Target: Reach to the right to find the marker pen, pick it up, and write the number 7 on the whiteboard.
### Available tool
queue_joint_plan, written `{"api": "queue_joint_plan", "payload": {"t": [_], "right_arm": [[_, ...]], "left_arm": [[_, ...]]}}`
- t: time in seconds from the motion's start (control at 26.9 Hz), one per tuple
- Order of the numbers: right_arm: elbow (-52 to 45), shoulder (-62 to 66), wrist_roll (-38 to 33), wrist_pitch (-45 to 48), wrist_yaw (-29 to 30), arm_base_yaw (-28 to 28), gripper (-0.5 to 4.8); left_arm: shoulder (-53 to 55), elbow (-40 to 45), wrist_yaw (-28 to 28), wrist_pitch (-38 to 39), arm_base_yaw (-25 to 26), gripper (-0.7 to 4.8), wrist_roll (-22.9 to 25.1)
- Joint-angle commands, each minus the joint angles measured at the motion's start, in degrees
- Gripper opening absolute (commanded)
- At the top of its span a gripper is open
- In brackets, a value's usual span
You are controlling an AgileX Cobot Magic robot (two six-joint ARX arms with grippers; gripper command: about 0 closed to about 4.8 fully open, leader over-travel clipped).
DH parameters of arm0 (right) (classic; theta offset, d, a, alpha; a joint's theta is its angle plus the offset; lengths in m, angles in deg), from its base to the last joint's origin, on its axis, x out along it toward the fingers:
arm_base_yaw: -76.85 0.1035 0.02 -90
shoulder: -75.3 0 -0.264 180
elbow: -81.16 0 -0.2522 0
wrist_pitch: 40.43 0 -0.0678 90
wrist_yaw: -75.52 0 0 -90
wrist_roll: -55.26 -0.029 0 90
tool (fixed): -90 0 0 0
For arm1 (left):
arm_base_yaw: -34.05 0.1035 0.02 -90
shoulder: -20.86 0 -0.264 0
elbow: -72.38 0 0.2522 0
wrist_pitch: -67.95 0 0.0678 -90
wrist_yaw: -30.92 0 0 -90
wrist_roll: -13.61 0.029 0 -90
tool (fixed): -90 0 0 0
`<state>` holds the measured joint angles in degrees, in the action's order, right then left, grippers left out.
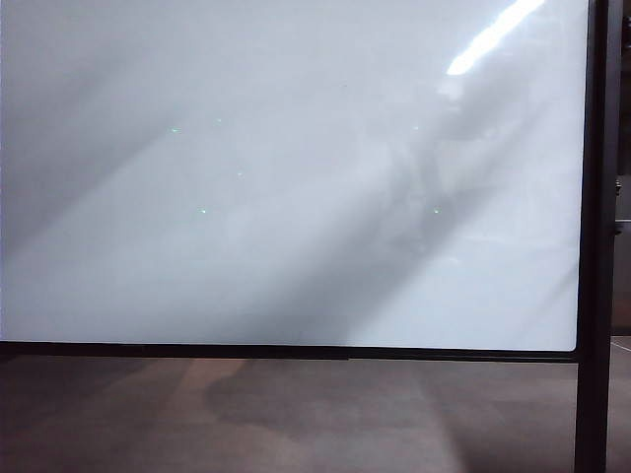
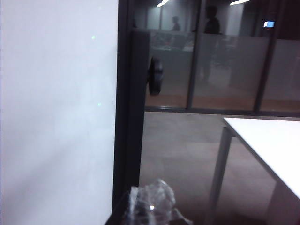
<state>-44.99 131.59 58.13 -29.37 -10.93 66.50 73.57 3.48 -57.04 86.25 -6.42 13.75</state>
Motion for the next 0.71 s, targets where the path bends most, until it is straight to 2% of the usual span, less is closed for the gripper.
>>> {"api": "queue_joint_plan", "payload": {"t": [0.04, 0.15, 0.33, 0.41, 0.59, 0.63, 0.67, 0.71], "right_arm": [[-2.64, 3.19, -3.74, 6.6, 7.43, -3.3, -0.06], [-5.62, 6.32, -6.71, 11.93, 12.22, -5.77, -0.06], [-7.91, 12.17, -6.45, 14.97, 18.71, -7.43, -0.06], [-9.16, 16.7, -6.16, 18.6, 18.43, -7.39, -0.06], [-10.16, 31.45, -6.36, 34.73, 17.99, -7.34, -0.06], [-10.14, 33.22, -7.13, 36.2, 17.79, -7.34, 0.12], [-10.03, 35.3, -9.33, 37.22, 17.33, -7.34, 1.35], [-9.79, 36.39, -9.46, 37.2, 17.42, -7.34, 2.07]], "left_arm": [[-0.09, -0.35, 0.13, -0.76, -0.09, -0.06, -0.15], [-0.09, -0.35, 0.15, -0.76, -0.09, -0.06, -0.15], [-0.09, -0.35, 0.37, -0.79, -0.09, -0.06, -0.17], [-0.09, -0.37, 0.48, -0.76, -0.09, -0.06, -0.17], [-0.09, -0.37, 0.76, -0.79, -0.09, -0.06, -0.72], [-0.09, -0.37, 0.76, -0.79, -0.09, -0.06, -0.83], [-0.09, -0.37, 0.76, -0.76, -0.09, -0.06, -0.83], [-0.09, -0.37, 0.79, -0.76, -0.09, -0.06, -0.83]]}}
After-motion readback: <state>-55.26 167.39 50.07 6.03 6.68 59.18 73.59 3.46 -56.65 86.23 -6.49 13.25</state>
